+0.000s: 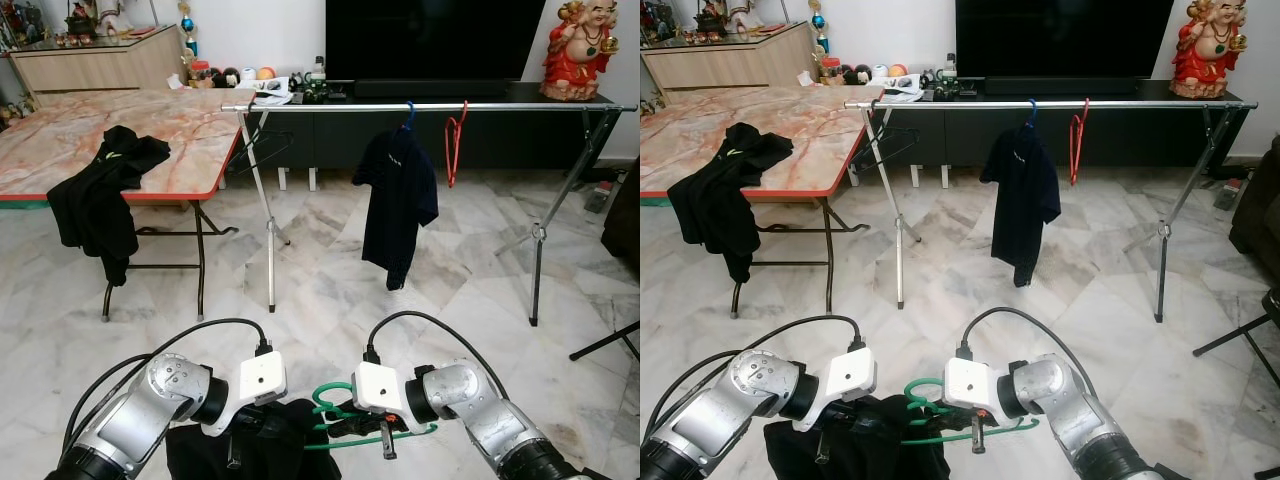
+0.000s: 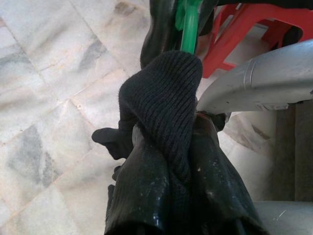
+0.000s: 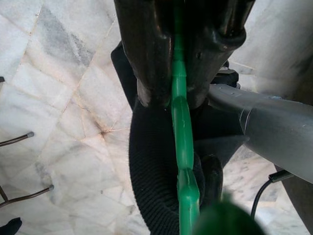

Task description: Hang hanger

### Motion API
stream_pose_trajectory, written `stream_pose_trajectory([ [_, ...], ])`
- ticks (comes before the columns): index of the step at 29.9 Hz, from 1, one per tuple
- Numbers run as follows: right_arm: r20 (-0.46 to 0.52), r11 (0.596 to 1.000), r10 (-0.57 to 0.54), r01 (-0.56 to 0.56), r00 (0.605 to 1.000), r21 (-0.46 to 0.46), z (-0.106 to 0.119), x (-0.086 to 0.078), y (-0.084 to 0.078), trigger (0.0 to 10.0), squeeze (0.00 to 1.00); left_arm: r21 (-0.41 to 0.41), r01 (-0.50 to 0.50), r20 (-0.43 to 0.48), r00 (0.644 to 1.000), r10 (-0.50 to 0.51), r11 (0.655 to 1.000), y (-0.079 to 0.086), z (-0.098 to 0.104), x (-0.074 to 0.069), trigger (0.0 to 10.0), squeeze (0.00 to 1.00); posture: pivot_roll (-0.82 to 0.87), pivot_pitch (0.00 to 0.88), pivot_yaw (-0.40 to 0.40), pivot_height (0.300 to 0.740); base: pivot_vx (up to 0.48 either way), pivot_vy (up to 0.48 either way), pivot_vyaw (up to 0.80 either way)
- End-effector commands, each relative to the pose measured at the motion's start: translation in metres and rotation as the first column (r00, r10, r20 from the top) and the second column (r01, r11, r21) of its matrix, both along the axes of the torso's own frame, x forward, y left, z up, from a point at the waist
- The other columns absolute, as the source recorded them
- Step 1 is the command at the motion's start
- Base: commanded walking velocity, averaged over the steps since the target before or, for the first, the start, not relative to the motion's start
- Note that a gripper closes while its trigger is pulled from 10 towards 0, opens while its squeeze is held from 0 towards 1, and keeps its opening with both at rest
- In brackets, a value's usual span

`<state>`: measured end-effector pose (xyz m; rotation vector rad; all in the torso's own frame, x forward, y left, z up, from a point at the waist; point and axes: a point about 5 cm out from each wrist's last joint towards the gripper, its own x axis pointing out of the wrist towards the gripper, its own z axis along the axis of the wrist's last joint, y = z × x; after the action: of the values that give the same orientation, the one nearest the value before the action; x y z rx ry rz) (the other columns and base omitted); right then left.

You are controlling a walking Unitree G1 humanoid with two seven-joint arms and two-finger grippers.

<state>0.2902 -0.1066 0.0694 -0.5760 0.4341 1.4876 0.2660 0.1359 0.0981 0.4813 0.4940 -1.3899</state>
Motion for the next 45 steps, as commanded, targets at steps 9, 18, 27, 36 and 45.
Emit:
stream_pose_trajectory([
  [9,-0.010,1.000,-0.005,0.006,1.000,0.023,-0.005,-0.004,0.007,0.0,0.00,-0.045,0.043,0.045,0.998,-0.041,0.998,-0.011,0.011,0.001,10.0,0.00,0.09,0.000,0.049,0.740,0.000,0.000,0.00],
  [18,-0.025,0.998,-0.029,0.030,0.999,0.050,-0.011,-0.009,0.009,0.0,0.00,-0.054,0.045,0.060,0.997,-0.042,0.998,-0.012,0.013,0.003,10.0,0.00,0.09,0.000,0.042,0.740,0.000,0.000,0.00],
  [27,-0.018,0.992,-0.090,0.091,0.996,0.087,-0.013,-0.008,0.011,0.0,0.00,-0.094,0.047,0.060,0.997,-0.042,0.994,-0.020,0.015,0.006,10.0,1.00,0.08,0.000,0.022,0.740,0.000,0.000,0.00],
  [36,0.024,0.955,-0.261,0.255,0.965,0.155,-0.010,0.004,0.007,0.0,0.00,-0.069,-0.014,0.112,0.993,0.022,0.998,-0.007,0.019,0.012,10.0,1.00,0.09,0.000,-0.013,0.740,0.000,0.000,0.00],
  [45,-0.024,0.941,-0.304,0.304,0.952,0.153,-0.021,-0.003,0.010,0.0,0.00,-0.130,-0.124,0.107,0.985,0.138,0.984,0.013,0.026,0.010,10.0,1.00,0.10,0.000,-0.028,0.740,0.000,0.000,0.00],
])
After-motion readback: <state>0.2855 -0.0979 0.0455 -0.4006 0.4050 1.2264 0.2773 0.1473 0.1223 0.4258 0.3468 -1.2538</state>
